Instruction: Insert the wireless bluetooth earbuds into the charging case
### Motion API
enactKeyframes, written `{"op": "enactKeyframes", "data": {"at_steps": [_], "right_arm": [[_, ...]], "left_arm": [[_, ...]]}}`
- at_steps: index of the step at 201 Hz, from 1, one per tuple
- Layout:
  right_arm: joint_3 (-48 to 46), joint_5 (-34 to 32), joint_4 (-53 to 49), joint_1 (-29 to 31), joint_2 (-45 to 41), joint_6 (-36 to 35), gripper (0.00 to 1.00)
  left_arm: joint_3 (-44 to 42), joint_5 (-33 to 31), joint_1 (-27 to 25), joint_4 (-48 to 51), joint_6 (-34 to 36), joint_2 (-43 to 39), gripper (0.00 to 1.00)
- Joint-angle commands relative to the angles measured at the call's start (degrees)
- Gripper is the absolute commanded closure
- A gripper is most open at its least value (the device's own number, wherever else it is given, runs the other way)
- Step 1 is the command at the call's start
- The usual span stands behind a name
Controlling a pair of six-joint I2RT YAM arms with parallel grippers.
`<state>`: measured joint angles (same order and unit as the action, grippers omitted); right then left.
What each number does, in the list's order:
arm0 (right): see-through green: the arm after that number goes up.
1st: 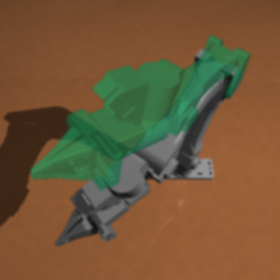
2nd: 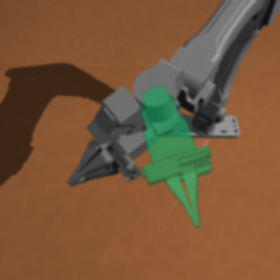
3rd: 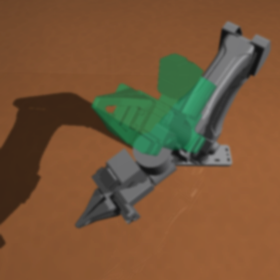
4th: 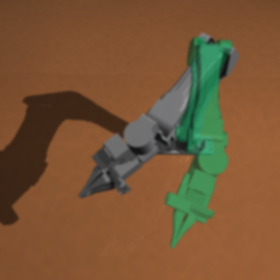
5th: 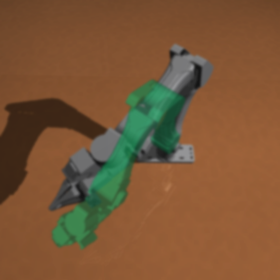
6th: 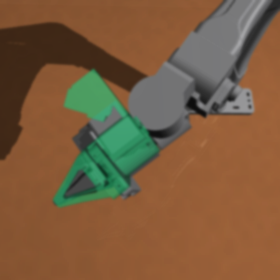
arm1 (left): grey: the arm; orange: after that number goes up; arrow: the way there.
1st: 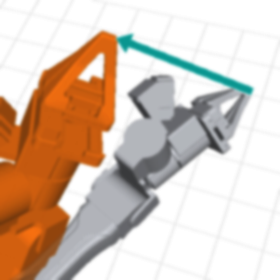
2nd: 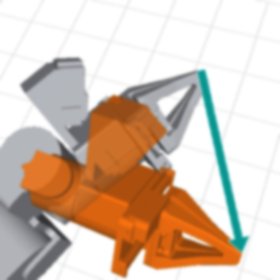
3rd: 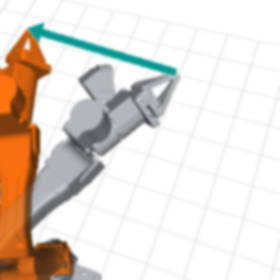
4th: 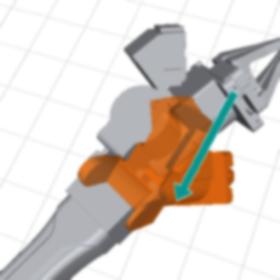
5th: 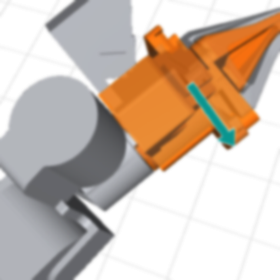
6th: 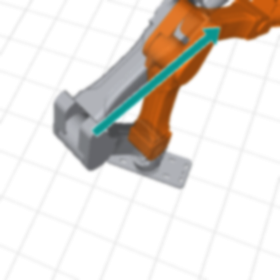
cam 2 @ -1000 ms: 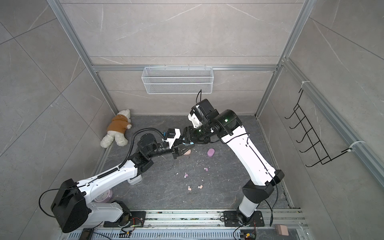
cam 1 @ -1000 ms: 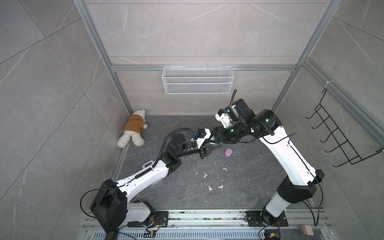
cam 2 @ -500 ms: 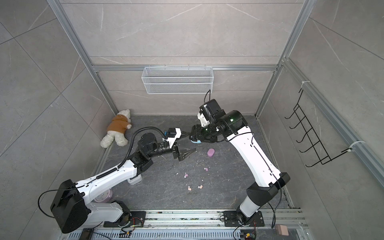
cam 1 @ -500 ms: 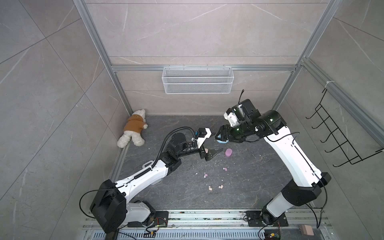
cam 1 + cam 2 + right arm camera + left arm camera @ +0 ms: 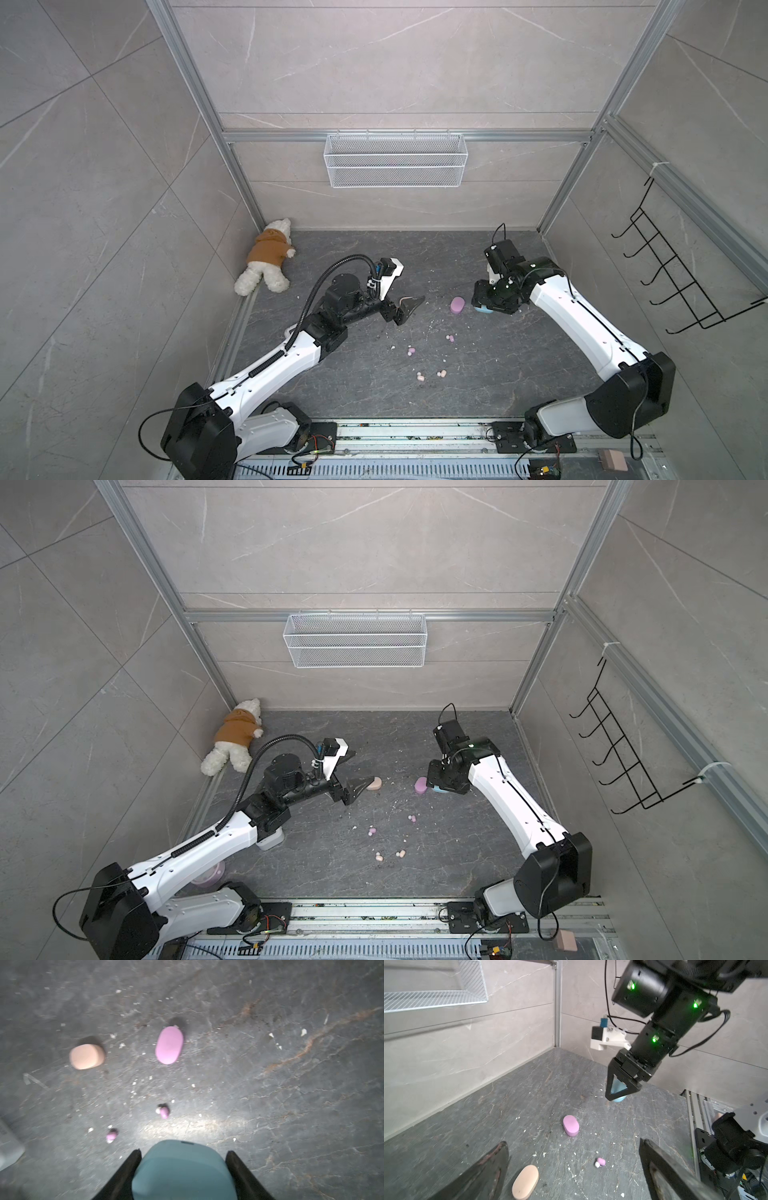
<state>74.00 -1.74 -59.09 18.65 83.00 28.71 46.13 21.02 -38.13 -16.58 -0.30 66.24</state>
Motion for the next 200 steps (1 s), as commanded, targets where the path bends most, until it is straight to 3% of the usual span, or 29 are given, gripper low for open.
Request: {"op": "enactKeyframes", "data": {"at_steps": [1,52,106,143,168,200], "right_arm": [[-5.4,-5.1,9.2,-1.7,-0.7,-0.1,0.43],[-14.0,-8.1,19.7,-6.9,5.7,-1.0,0.43],[-16.1,-7.3,26.1,-9.2,13.7,-0.8,0.42],[-17.8,-6.6,27.6,-9.6,14.6,0.2,0.41],[-18.8,-5.3,28.1,-9.8,15.8,0.4,0.36],[-19.4,-5.3,27.0,-9.8,13.9,0.2,0.21]], "left_arm": [[0.0,-2.1,1.0,2.5,-1.5,-3.5,0.00],[-0.8,-2.8,1.6,4.7,-1.4,-5.2,0.00],[-0.4,-2.6,1.7,3.7,-0.9,-4.2,0.00],[-0.3,-2.7,1.7,3.9,-0.5,-4.2,0.00],[-0.4,-2.6,1.7,3.7,-0.6,-4.0,0.00],[-0.5,-2.7,1.7,3.8,-0.6,-4.5,0.00]]}}
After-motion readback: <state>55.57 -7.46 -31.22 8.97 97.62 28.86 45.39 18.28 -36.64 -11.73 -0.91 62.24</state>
